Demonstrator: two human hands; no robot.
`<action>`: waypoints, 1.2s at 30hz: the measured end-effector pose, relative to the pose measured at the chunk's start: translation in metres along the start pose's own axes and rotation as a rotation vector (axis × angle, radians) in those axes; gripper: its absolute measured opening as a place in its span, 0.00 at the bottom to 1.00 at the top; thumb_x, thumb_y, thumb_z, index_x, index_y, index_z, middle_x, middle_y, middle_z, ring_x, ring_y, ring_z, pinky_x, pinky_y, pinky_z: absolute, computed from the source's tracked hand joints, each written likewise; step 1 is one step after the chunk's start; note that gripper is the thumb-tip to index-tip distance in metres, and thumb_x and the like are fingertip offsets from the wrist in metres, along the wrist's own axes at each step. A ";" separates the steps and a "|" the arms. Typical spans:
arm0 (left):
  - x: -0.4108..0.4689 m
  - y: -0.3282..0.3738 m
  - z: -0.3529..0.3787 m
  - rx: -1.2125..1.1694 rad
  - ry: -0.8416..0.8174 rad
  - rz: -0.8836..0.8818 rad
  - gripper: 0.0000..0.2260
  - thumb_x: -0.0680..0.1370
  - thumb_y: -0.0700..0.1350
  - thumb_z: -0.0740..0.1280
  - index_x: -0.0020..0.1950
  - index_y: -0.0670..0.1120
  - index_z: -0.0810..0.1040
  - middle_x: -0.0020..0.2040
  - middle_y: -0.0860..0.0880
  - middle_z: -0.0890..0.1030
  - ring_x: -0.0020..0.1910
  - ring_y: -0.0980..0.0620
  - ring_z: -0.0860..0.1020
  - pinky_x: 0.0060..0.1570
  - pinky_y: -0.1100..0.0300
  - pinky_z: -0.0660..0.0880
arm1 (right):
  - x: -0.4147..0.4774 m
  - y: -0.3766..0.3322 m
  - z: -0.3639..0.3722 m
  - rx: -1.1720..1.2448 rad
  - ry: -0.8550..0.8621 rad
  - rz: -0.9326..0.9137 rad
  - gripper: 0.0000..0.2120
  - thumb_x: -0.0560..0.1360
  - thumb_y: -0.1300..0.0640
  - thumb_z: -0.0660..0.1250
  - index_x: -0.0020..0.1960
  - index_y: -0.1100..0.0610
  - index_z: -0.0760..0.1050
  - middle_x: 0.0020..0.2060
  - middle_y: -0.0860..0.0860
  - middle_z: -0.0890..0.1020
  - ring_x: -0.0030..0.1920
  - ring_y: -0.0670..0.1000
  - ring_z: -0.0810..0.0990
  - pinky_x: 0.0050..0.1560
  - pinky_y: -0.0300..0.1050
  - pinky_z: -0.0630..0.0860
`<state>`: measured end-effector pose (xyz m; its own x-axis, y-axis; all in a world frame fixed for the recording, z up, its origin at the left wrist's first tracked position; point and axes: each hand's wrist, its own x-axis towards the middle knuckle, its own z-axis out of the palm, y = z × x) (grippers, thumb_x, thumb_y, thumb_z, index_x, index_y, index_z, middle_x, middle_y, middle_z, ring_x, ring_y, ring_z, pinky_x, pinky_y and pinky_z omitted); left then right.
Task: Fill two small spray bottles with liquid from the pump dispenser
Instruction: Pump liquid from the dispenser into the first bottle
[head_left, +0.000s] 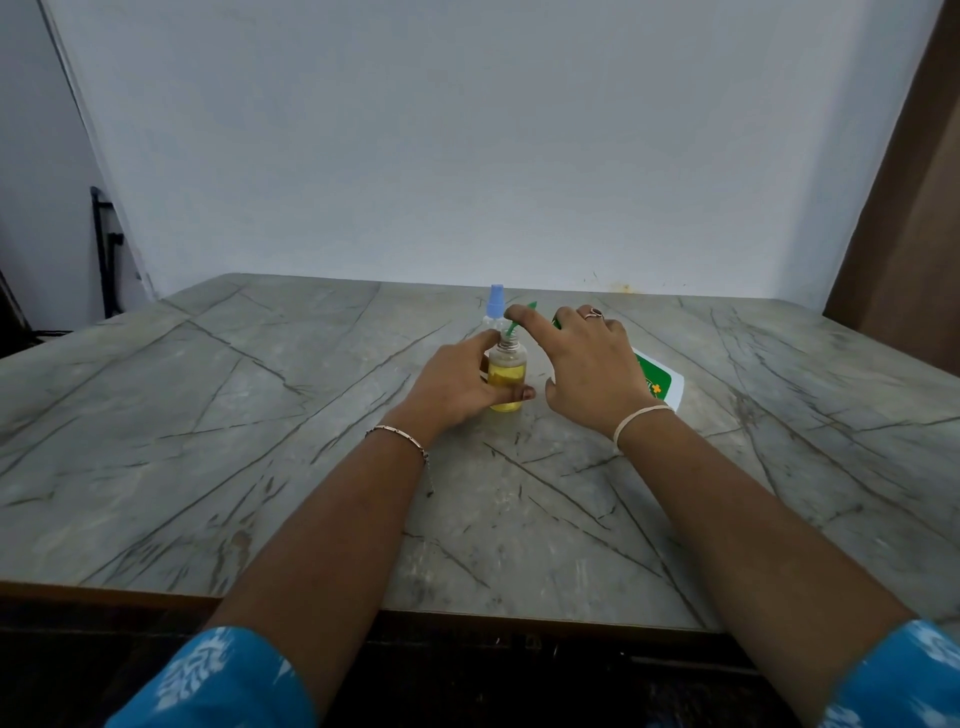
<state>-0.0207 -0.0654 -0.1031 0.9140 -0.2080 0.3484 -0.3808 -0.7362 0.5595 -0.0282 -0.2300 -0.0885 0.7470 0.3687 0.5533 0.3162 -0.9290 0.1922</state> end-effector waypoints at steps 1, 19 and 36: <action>0.000 0.000 0.000 -0.002 0.002 -0.001 0.31 0.68 0.58 0.74 0.67 0.50 0.71 0.60 0.47 0.80 0.54 0.49 0.78 0.54 0.60 0.71 | 0.000 -0.001 0.000 -0.003 -0.001 0.001 0.39 0.71 0.55 0.69 0.74 0.43 0.50 0.55 0.56 0.75 0.58 0.59 0.74 0.57 0.55 0.71; 0.001 -0.001 0.002 -0.013 0.009 -0.017 0.32 0.68 0.58 0.75 0.68 0.50 0.70 0.62 0.47 0.79 0.56 0.48 0.78 0.56 0.58 0.72 | 0.005 -0.007 0.001 -0.029 0.013 0.023 0.37 0.70 0.54 0.71 0.71 0.45 0.53 0.58 0.56 0.75 0.60 0.60 0.73 0.60 0.56 0.70; 0.001 -0.001 0.001 -0.010 -0.002 -0.021 0.33 0.68 0.58 0.74 0.70 0.51 0.68 0.62 0.47 0.79 0.55 0.48 0.79 0.57 0.57 0.73 | 0.004 -0.009 -0.002 0.032 0.005 0.032 0.33 0.69 0.55 0.70 0.68 0.47 0.58 0.57 0.56 0.76 0.58 0.60 0.74 0.58 0.56 0.71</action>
<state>-0.0192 -0.0657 -0.1043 0.9219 -0.1937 0.3354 -0.3631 -0.7339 0.5740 -0.0293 -0.2197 -0.0864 0.7539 0.3382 0.5632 0.3102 -0.9390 0.1486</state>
